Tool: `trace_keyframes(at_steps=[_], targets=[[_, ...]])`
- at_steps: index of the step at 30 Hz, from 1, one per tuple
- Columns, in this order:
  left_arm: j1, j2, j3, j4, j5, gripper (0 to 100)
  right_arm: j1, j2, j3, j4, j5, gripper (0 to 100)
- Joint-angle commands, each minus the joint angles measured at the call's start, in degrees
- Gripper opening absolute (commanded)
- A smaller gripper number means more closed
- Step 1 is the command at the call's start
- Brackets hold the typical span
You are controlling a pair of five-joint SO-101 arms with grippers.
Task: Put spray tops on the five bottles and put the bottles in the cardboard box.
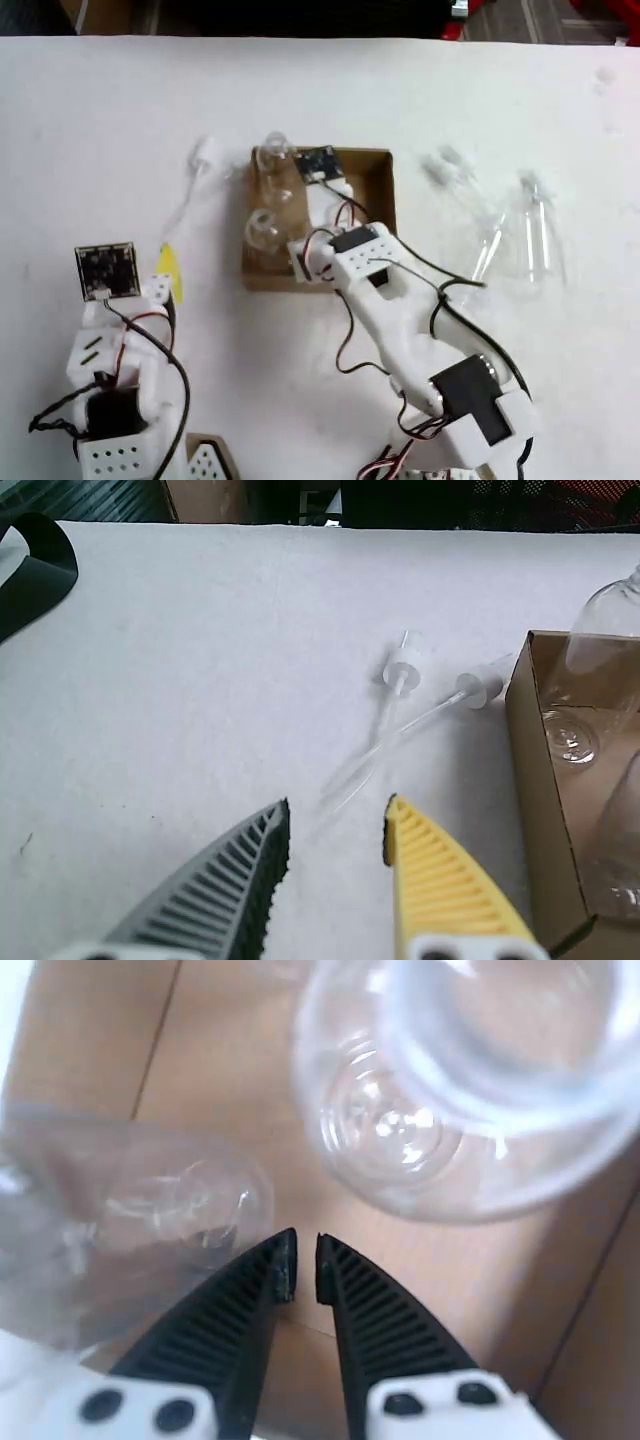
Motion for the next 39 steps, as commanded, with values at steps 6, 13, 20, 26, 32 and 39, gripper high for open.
trace_keyframes(at_steps=[6,13,20,26,32,39], targets=[[0.8,-0.7,-0.5,-1.1,-0.7,16,3.3,-0.8,-0.5,-0.4,-0.5,1.5],[0.8,-0.7,-0.5,-1.2,-0.7,16,1.5,-0.4,-1.1,-1.0,-0.5,1.5],[0.8,-0.7,-0.5,-1.1,-0.7,16,-0.8,-0.2,-0.5,-3.4,-0.5,1.5],[0.8,-0.7,-0.5,-1.1,-0.7,16,-0.8,-0.2,-0.5,-3.4,-0.6,1.5],[0.8,-0.7,-0.5,-1.1,-0.7,16,-1.6,2.0,-0.6,-3.3,-0.6,1.5],[0.8,-0.7,-0.5,-1.1,-0.7,16,-2.7,5.1,-2.9,-2.9,-0.6,1.5]])
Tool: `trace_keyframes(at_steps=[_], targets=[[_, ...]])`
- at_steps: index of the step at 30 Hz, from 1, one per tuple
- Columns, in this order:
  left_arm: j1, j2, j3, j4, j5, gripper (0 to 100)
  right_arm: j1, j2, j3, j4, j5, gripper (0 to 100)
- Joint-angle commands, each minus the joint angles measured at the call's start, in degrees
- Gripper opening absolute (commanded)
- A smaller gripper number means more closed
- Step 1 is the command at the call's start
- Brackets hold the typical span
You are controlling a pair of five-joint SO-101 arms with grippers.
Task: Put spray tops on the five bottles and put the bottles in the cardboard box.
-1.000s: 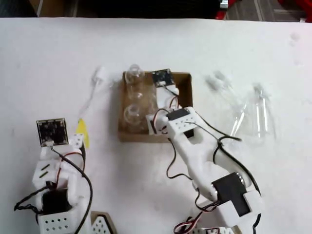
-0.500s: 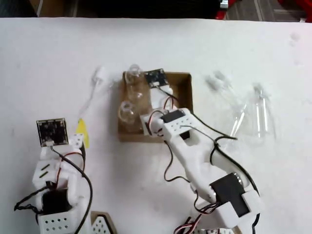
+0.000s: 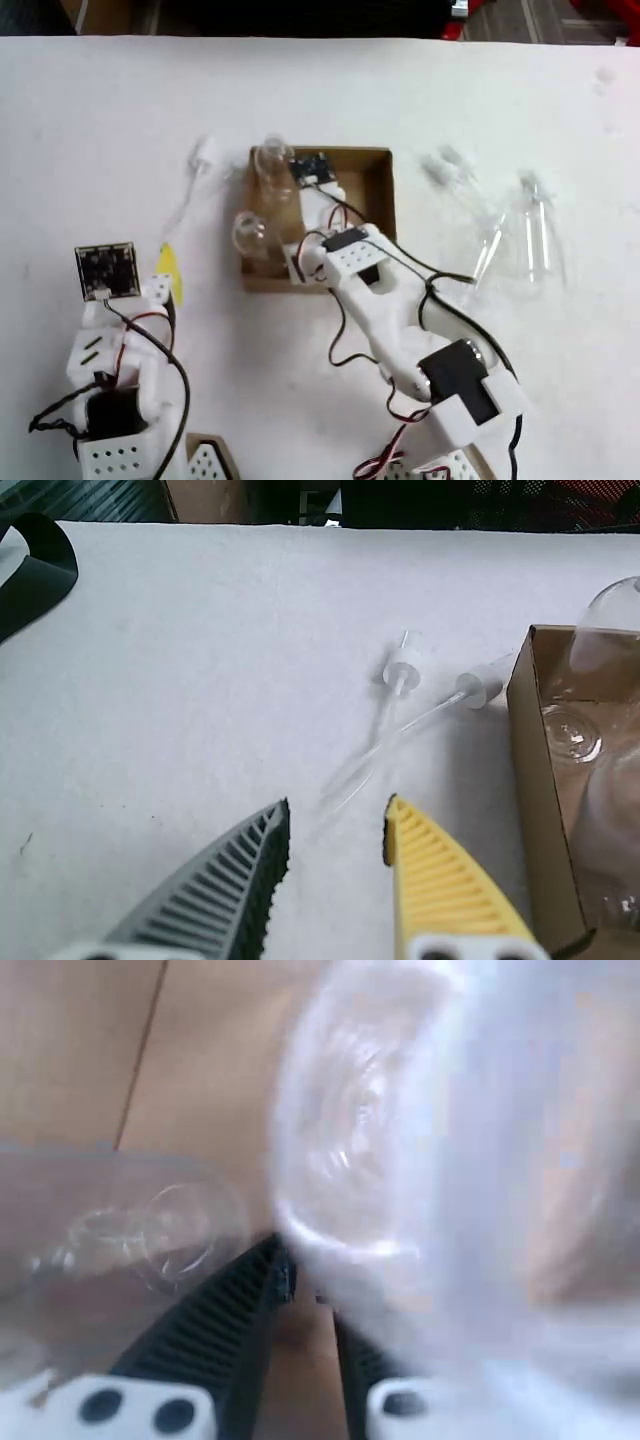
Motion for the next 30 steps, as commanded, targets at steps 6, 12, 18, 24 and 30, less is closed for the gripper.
trace_keyframes(at_steps=[6,12,18,24,30], targets=[[0.8,-0.7,-0.5,-1.3,-0.7,16,0.0,-5.2,-0.5,1.8,-0.5,1.5],[0.8,-0.7,-0.5,-1.2,-0.7,16,0.2,-9.5,-0.5,4.3,-0.5,1.5],[0.8,-0.7,-0.5,-1.2,-0.7,16,0.3,-10.4,-0.9,6.3,-0.5,1.5],[0.8,-0.7,-0.5,-1.2,-0.7,16,1.4,-14.7,-0.9,9.1,-0.4,1.5],[0.8,-0.7,-0.5,-1.2,-0.7,16,8.4,-27.0,-0.8,15.2,0.0,1.5]])
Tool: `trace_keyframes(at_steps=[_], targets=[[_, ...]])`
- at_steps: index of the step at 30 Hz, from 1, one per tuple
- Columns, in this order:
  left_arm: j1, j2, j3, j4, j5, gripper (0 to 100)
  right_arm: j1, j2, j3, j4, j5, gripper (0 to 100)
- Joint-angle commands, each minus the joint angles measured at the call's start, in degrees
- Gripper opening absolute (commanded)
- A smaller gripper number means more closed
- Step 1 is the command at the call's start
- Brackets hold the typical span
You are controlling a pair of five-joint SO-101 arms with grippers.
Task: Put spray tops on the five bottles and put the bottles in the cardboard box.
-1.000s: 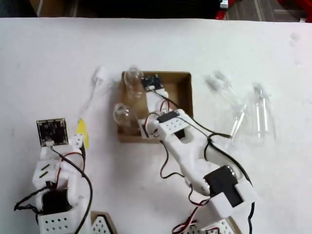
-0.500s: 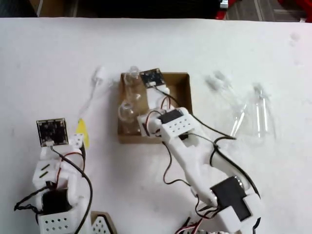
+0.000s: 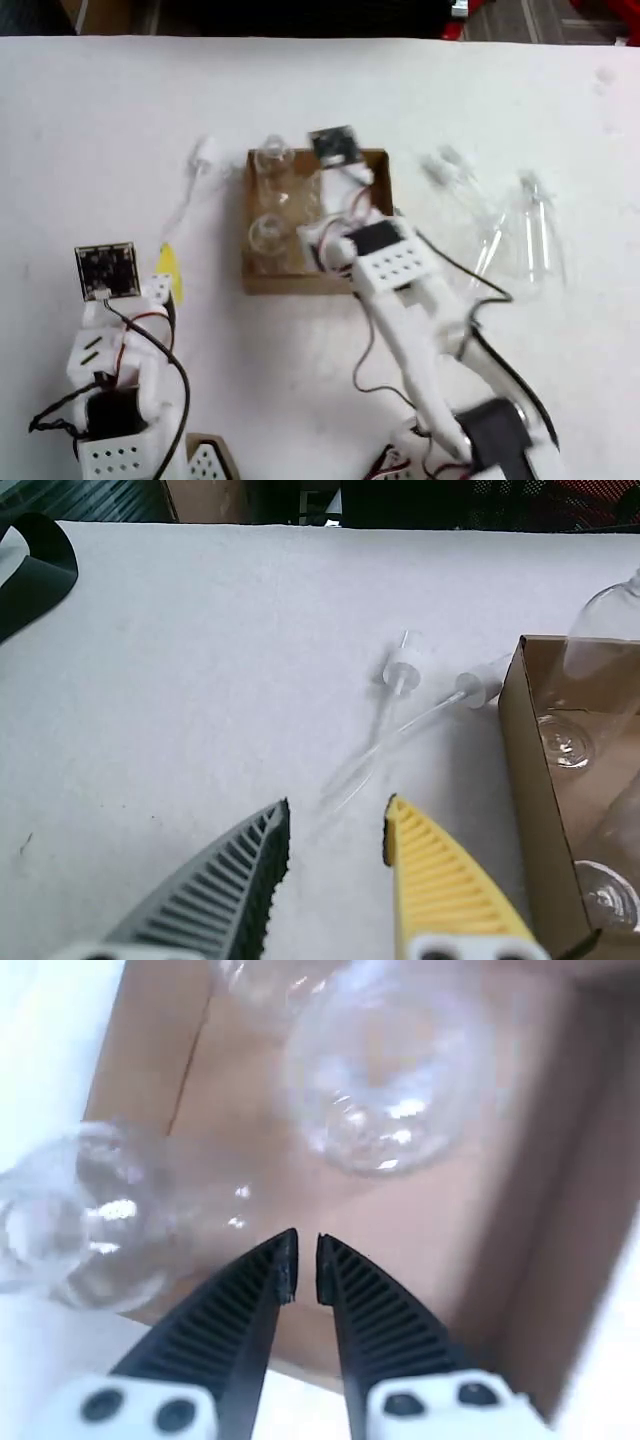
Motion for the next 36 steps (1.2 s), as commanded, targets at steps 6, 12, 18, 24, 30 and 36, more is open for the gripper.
trace_keyframes(at_steps=[6,12,18,24,30,36], targets=[[0.7,-0.7,-0.4,-1.1,-0.7,16,11.8,-19.7,-0.7,9.3,0.0,1.7],[0.6,-0.7,-0.4,-1.1,-0.7,16,26.4,-30.5,-0.4,12.7,0.1,1.8],[0.5,-0.7,-0.4,-1.1,-0.6,16,37.7,-35.4,8.0,13.0,10.7,1.8],[-1.6,-0.7,-1.1,-1.1,0.1,16,42.7,-37.8,20.3,12.9,26.0,1.8],[-2.2,-0.7,-1.1,-1.1,2.7,16,44.1,-41.0,31.7,6.1,31.6,1.6],[0.1,-0.7,0.0,-1.1,2.6,16,44.0,-46.0,42.3,-3.4,31.6,1.8]])
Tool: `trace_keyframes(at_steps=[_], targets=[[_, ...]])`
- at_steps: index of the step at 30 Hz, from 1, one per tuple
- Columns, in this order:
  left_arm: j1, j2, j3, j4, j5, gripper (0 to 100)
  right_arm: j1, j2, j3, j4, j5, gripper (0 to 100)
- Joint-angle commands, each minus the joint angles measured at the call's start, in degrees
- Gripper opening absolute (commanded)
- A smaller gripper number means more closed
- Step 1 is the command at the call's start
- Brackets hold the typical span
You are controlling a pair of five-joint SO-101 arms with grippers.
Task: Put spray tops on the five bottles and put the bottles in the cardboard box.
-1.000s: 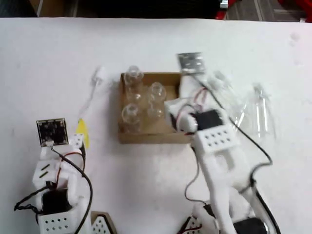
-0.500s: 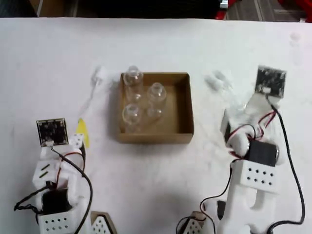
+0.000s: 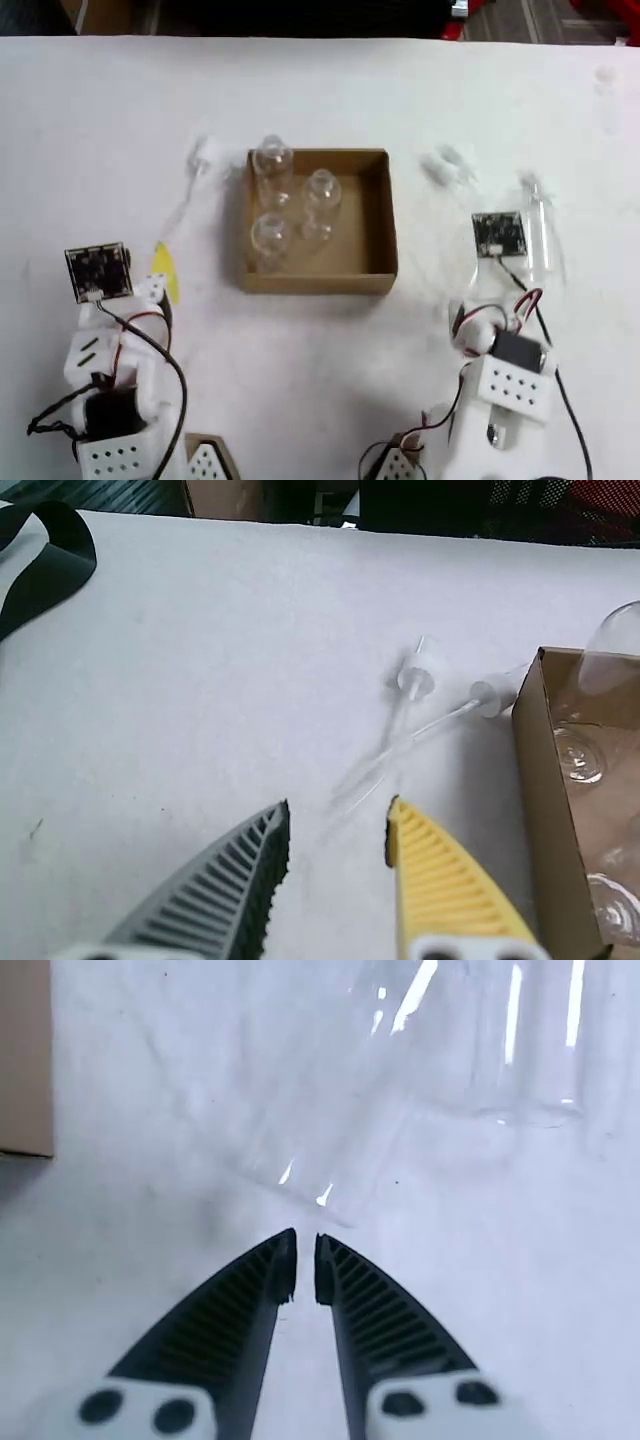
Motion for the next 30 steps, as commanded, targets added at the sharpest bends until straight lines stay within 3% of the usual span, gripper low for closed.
trace_keyframes(at_steps=[1,4,9,15,21,30], targets=[[2.7,-0.7,0.8,-1.6,0.7,16,0.7,-3.7,2.6,-4.6,1.1,1.8],[5.1,-0.7,2.5,-3.8,-3.1,16,0.7,-7.4,4.2,-4.4,1.1,1.8],[5.9,-0.7,3.1,-4.7,-3.5,16,0.5,-11.3,3.7,-0.3,1.1,1.8],[5.8,-0.7,3.1,-4.5,-3.8,16,0.3,-6.9,-12.7,7.9,1.2,1.8],[8.2,-0.7,3.8,-4.2,-4.0,16,0.3,15.3,-35.4,13.3,0.7,1.8],[12.9,-0.7,4.7,-3.5,-6.8,16,0.3,54.3,-68.8,22.5,-17.8,2.4]])
